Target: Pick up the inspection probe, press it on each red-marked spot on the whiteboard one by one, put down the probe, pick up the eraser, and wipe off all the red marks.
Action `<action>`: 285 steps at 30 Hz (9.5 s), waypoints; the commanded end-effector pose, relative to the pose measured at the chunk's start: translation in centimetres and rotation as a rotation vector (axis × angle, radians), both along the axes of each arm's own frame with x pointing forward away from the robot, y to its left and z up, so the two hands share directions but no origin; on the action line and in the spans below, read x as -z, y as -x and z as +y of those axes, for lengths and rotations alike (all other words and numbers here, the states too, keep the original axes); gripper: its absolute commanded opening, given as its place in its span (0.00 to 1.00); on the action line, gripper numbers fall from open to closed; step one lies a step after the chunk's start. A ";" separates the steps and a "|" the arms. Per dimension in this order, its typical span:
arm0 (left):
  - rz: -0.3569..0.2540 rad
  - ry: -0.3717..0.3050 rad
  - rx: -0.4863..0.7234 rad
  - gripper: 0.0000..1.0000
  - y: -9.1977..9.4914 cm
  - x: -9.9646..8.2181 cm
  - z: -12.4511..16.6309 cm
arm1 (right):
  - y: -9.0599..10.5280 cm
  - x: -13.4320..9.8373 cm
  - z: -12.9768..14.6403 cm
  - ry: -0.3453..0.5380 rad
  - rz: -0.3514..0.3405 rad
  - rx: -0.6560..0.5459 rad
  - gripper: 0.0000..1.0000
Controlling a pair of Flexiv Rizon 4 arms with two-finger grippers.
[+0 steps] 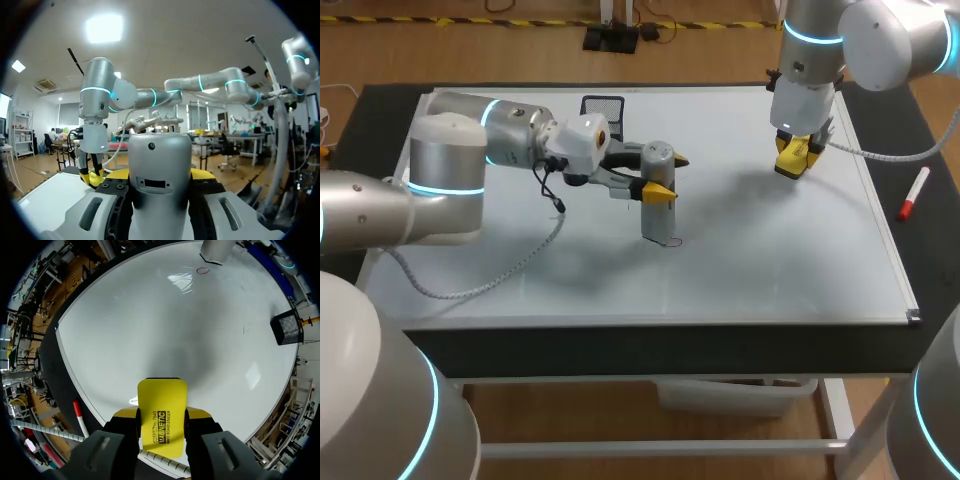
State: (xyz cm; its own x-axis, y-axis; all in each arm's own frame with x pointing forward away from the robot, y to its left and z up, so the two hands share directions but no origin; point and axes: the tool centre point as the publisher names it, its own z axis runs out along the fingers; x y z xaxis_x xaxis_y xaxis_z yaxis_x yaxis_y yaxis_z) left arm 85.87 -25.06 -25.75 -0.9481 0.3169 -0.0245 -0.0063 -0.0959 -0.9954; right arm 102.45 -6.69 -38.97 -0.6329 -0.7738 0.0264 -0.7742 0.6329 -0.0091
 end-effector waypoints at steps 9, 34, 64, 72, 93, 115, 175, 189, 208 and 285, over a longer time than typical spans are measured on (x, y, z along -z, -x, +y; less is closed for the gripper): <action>0.010 0.008 0.024 0.00 -0.4 1.6 -1.3 | 0.0 -0.1 -0.1 0.003 -0.001 -0.002 0.00; 0.014 0.003 0.020 0.00 -0.7 2.6 -1.8 | 0.0 -0.1 -0.1 0.003 -0.001 -0.002 0.00; 0.003 0.008 -0.063 0.00 -3.6 -0.4 2.2 | 0.0 -0.1 -0.1 0.003 -0.001 -0.002 0.00; 0.007 -0.013 -0.158 0.00 -6.0 -0.9 6.0 | 0.0 -0.1 -0.1 0.003 -0.001 -0.002 0.00; 0.020 -0.063 -0.453 0.00 -14.0 0.1 16.1 | 0.0 -0.1 -0.1 0.003 -0.001 -0.002 0.00; 0.019 -0.032 -0.599 0.00 -21.2 0.5 21.2 | 0.0 -0.1 -0.1 0.003 -0.001 -0.002 0.00; 0.024 -0.019 -0.638 0.00 -22.6 0.4 22.8 | 9.8 -1.3 17.1 -0.025 -0.014 -0.273 0.00; 0.024 -0.019 -0.638 0.00 -22.6 0.4 22.8 | 14.4 0.0 24.3 -0.034 0.014 -0.387 0.00; 0.024 -0.019 -0.638 0.00 -22.6 0.4 22.8 | 16.8 2.3 26.4 -0.044 0.062 -0.482 0.00; 0.024 -0.019 -0.638 0.00 -22.6 0.4 22.8 | 12.1 0.0 20.6 -0.034 0.031 -0.416 0.00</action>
